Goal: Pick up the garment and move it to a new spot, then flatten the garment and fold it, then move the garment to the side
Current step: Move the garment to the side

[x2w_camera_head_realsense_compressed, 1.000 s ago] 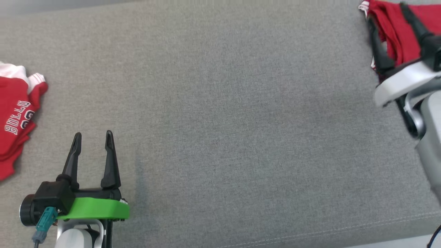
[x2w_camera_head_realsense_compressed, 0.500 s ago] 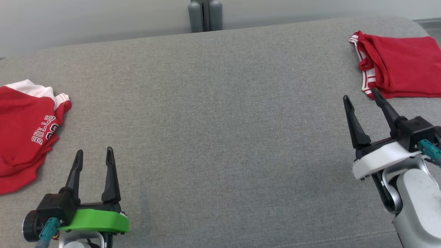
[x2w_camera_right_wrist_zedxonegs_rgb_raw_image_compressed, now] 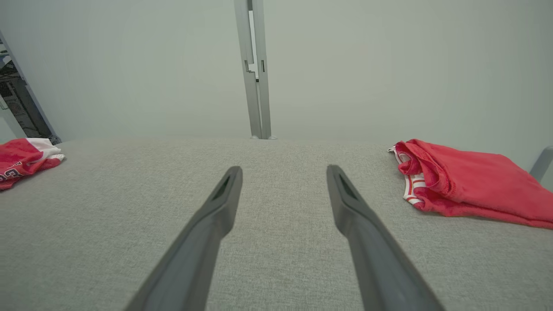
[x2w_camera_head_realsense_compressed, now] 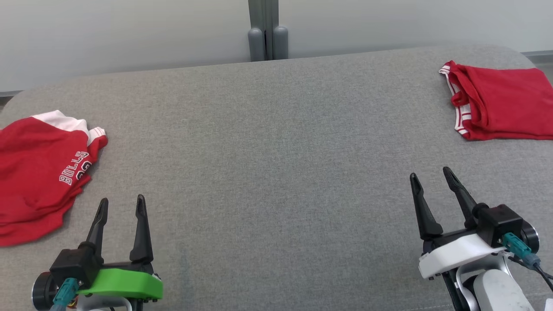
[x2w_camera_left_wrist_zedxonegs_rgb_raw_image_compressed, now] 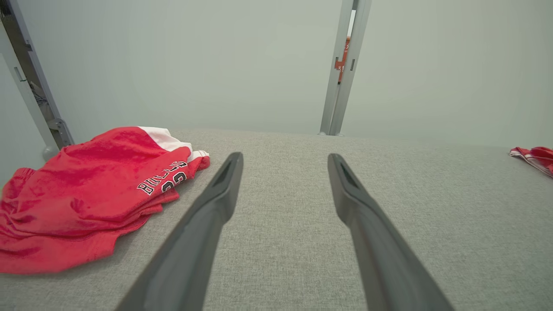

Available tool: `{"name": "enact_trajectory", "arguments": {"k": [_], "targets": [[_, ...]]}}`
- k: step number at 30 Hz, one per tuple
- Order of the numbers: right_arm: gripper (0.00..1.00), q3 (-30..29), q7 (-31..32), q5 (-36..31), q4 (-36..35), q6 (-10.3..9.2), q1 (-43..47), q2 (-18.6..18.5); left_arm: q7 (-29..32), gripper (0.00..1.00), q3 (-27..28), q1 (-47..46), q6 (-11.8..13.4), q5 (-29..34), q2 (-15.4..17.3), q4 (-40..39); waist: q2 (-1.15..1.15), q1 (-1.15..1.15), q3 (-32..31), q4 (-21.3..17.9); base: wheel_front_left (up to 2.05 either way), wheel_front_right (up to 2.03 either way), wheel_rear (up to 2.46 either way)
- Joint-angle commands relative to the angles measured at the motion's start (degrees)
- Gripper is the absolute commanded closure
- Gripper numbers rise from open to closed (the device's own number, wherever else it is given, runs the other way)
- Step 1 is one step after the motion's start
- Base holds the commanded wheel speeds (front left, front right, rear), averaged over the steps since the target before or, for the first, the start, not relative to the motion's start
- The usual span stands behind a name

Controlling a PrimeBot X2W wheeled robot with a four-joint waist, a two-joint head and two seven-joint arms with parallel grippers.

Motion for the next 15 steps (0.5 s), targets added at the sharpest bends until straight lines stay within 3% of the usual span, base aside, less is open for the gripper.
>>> {"name": "enact_trajectory", "arguments": {"k": [1,15], "targets": [[0.0,-0.6,-0.2,-0.5,-0.6,-0.12,1.2,0.5,0.0,0.0,0.1,0.7,-0.1,0.6,0.0,0.3,0.0,0.0,-0.5,0.6,0.0,0.0,0.0],[0.0,-2.8,-0.4,-1.5,-1.3,-0.12,5.7,3.4,0.0,0.0,0.2,2.1,-0.5,0.7,0.3,2.0,0.0,0.0,-3.0,1.4,0.0,0.0,0.0]]}}
